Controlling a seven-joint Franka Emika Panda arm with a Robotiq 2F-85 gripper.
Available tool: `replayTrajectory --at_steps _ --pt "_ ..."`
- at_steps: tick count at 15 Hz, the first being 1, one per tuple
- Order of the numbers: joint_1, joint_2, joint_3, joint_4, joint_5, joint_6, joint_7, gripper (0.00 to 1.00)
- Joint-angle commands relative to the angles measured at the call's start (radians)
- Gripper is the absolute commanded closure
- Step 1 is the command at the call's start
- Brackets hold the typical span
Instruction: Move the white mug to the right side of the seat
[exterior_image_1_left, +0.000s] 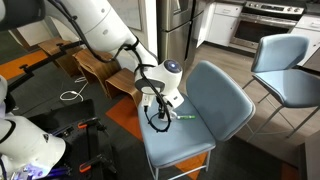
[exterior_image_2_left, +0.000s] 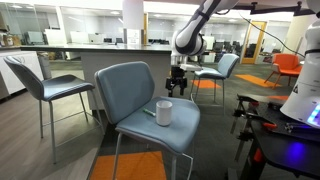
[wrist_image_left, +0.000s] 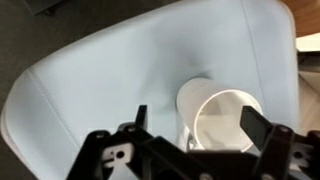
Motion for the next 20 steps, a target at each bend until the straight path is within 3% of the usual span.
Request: replayTrajectory --at_steps 1,8,9,10,19,20 --pt "-0.029 0.080 0.027 0.061 0.035 0.023 0.007 0.00" --pt "-0.070 0.222 0.063 0.179 0.056 0.071 -0.006 0.00" --pt "-0.074 0.233 0.065 0.191 0.053 0.069 -0.006 0.08" --pt "-0.075 0.246 0.067 0.202 0.050 0.070 -0.009 0.26" --pt "-0.089 0.238 0.089 0.235 0.042 0.038 -0.032 0.97" --pt "-0.092 0.234 0.092 0.233 0.040 0.037 -0.041 0.99"
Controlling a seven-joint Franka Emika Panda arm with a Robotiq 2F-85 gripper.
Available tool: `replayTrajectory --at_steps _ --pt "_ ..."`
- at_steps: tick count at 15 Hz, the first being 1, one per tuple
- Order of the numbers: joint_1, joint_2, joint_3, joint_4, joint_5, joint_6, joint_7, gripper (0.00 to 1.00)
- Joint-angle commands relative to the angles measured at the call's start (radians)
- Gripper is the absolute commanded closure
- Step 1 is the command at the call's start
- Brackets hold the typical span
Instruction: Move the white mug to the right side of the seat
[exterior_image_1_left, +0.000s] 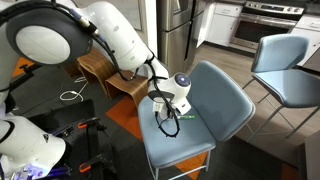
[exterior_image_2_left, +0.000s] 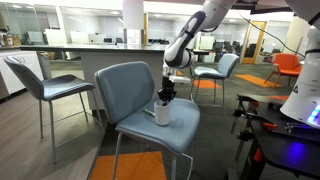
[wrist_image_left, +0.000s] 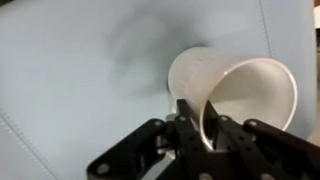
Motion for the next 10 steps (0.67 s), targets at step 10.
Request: replayTrajectory --at_steps 10 --pt "0.004 -0.103 -0.052 -0.067 -0.157 -0.020 -0.112 0.97"
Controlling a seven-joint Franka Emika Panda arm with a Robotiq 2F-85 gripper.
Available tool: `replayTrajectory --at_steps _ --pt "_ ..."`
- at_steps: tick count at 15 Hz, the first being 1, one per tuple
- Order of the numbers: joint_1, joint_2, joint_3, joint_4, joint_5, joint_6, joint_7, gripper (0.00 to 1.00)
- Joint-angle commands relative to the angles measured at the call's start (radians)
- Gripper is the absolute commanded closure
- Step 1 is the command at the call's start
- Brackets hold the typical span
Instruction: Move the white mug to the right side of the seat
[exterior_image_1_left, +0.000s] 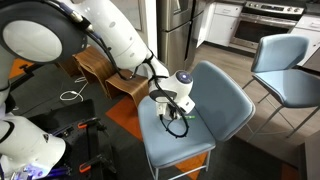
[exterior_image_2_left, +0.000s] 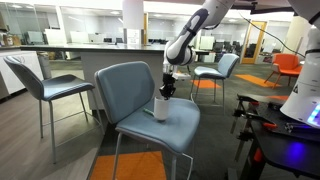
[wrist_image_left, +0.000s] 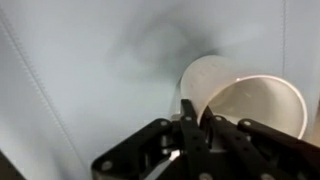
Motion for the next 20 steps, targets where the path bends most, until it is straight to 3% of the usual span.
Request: replayTrajectory --at_steps 1,13,20 --pt "0.025 -0.074 -0.052 -0.058 -0.080 -0.016 0.001 0.97" --pt "0.038 0.016 -0.179 0.019 -0.168 0.051 0.073 0.97" --pt "0.053 0.078 -0.184 0.097 -0.188 0.073 0.082 0.97"
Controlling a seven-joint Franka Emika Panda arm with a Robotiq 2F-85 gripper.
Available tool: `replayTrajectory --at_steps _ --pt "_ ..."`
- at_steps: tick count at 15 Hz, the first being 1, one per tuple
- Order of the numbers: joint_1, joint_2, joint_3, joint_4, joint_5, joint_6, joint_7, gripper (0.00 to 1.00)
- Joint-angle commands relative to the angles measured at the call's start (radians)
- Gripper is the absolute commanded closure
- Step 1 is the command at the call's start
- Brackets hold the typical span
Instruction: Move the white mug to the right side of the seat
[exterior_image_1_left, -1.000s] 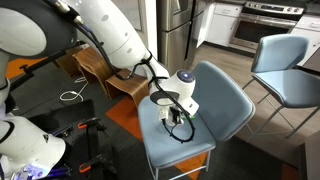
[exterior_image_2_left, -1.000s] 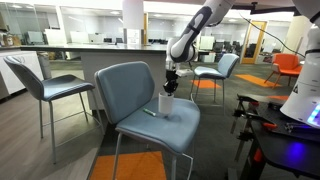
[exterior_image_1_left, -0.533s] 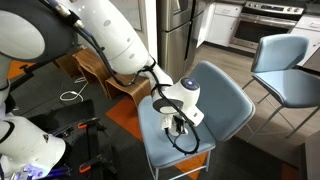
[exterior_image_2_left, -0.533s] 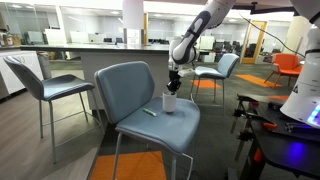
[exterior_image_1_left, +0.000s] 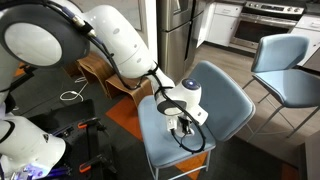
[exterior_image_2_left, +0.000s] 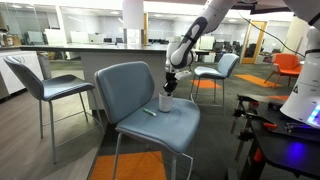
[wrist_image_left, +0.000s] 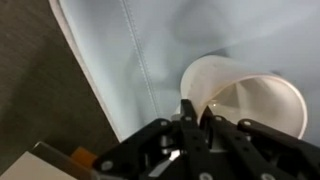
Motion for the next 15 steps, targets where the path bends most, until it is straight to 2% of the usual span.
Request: replayTrajectory --at_steps 1,5,6,7,10,14,15 --pt "0.025 0.023 -0.022 0.036 -0.029 0.002 0.053 0.97" --pt "0.058 0.041 -0.052 0.048 -0.063 0.004 0.073 0.97" --pt "0.071 0.043 -0.064 0.048 -0.073 0.004 0.089 0.64" --pt "0.073 0.040 -0.065 0.046 -0.079 0.003 0.091 0.63" --pt "0.078 0.016 -0.072 0.041 -0.091 -0.038 0.097 0.41" --pt "0.059 -0.052 -0.050 0.015 -0.080 -0.072 0.075 0.12" --pt "0.041 -0.087 -0.027 0.001 -0.068 -0.098 0.054 0.04"
